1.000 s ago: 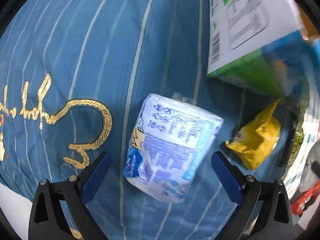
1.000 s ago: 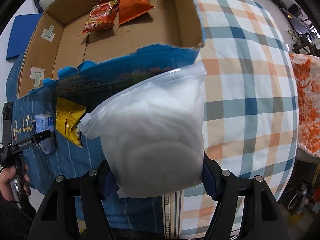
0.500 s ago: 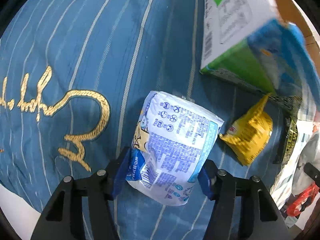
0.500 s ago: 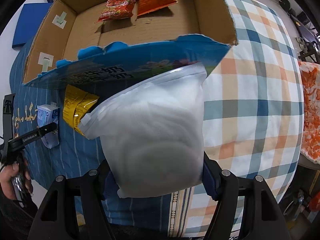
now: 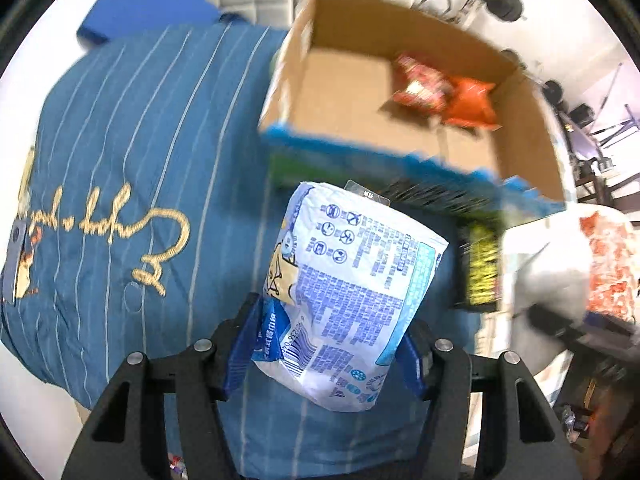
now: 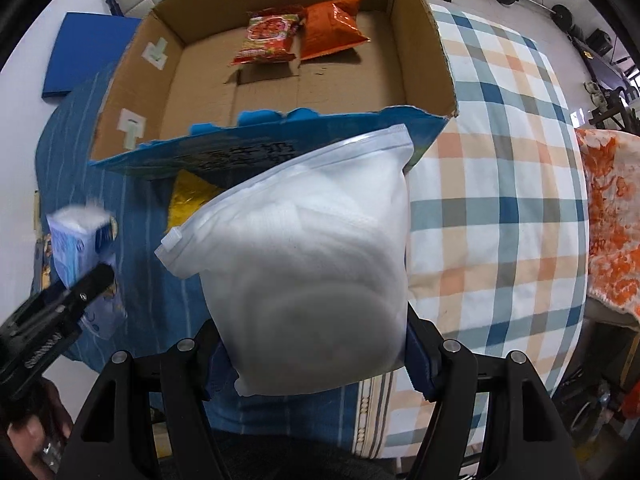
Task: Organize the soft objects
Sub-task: 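Carry the white bag and milk packet over the box with both tools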
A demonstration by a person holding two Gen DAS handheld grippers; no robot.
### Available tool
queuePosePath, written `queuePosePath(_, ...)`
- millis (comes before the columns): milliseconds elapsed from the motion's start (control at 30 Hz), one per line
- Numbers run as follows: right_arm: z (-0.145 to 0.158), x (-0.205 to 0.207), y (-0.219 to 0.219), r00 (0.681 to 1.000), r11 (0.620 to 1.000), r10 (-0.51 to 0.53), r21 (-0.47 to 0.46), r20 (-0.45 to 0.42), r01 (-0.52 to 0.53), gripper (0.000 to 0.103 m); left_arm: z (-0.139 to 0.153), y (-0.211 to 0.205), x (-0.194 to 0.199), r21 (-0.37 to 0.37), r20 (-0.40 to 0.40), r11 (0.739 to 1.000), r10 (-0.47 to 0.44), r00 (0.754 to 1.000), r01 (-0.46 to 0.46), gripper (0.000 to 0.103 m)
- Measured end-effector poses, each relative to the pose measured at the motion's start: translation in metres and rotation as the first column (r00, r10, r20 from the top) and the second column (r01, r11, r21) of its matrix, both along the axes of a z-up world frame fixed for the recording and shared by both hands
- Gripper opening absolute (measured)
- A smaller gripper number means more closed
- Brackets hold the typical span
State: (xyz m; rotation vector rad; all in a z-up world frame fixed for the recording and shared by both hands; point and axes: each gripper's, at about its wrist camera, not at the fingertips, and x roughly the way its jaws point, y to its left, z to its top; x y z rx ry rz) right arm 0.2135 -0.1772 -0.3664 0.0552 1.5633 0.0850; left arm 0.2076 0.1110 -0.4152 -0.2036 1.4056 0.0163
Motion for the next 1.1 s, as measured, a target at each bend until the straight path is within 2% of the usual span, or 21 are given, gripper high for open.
queuePosePath(100,0.016,-0.005,0.005,0.999,1.000,0.018,-0.004,0.030,-0.018,0.072,0.037,-0.025,0.013,-0.005,0.061,1.000,-0.021,0.998,0.022,0.058)
queuePosePath(167,0.031,-0.005,0.008,0.998,1.000,0.026,0.000,0.060,-0.026,0.072,0.048,-0.042,0.026,-0.012,0.096,1.000,-0.026,0.995,0.028,0.058)
queuePosePath(267,0.055,0.000,0.007,0.994,0.999,0.023,0.019,0.103,-0.026,0.072,0.078,-0.047,0.039,-0.025,0.147,0.999,-0.031,0.989,0.035,0.058)
queuePosePath(467,0.099,0.029,0.000,0.983,0.997,0.003,0.069,0.181,-0.016,0.072,0.111,-0.054,0.064,-0.043,0.207,0.998,-0.040,0.978,0.050,0.058)
queuePosePath(600,0.113,0.063,-0.004,0.977,0.997,-0.015,0.074,0.214,-0.001,0.073,0.125,-0.056,0.098,-0.049,0.231,0.997,-0.052,0.971,0.065,0.058)
queuePosePath(700,0.112,0.096,-0.008,0.976,0.997,-0.031,0.074,0.216,0.016,0.073,0.124,-0.060,0.126,-0.060,0.222,0.995,-0.061,0.973,0.076,0.058)
queuePosePath(833,0.091,0.140,-0.011,0.983,0.997,-0.050,0.061,0.175,0.040,0.073,0.107,-0.066,0.171,-0.108,0.167,0.991,-0.054,0.985,0.073,0.058)
queuePosePath(967,0.050,0.175,-0.011,0.994,0.997,-0.071,0.043,0.084,0.068,0.073,0.069,-0.065,0.215,-0.116,0.066,0.993,-0.028,0.997,0.036,0.059)
queuePosePath(1100,0.006,0.198,-0.009,0.996,0.996,-0.087,0.005,0.004,0.087,0.073,0.022,-0.059,0.248,-0.111,-0.047,0.994,0.017,0.999,-0.022,0.059)
